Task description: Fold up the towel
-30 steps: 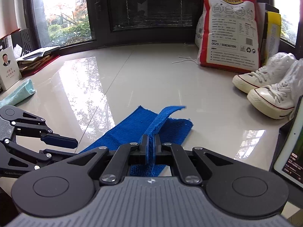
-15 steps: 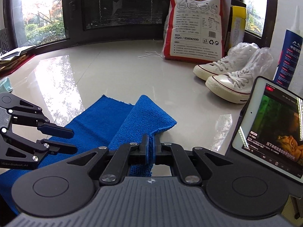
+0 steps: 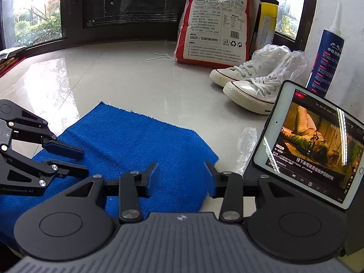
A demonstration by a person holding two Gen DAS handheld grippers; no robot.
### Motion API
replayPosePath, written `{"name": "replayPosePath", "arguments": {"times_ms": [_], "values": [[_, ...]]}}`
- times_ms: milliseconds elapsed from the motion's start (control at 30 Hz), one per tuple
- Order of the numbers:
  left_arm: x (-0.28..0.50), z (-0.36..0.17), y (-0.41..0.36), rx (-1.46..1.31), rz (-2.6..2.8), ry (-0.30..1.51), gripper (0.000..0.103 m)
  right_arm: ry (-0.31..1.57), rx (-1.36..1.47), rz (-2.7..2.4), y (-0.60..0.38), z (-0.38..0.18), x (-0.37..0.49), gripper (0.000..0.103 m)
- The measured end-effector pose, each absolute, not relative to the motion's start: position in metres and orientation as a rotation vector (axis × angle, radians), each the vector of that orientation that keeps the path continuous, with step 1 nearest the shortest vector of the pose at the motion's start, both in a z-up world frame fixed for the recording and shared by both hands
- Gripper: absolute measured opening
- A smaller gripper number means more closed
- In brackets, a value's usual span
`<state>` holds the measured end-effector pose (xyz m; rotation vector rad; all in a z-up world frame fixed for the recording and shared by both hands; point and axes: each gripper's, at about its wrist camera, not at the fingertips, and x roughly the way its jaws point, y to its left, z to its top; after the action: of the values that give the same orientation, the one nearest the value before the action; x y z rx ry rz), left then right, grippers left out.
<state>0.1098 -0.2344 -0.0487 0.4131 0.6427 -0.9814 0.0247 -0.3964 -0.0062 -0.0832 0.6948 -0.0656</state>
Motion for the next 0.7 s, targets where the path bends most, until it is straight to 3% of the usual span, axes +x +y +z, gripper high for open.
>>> {"name": "replayPosePath", "arguments": {"times_ms": [700], "values": [[0.118,-0.046,-0.205,0.367,-0.854,0.701,0.027,0.761,-0.072,0.018,-0.386,-0.022,0.042,0.047]]}}
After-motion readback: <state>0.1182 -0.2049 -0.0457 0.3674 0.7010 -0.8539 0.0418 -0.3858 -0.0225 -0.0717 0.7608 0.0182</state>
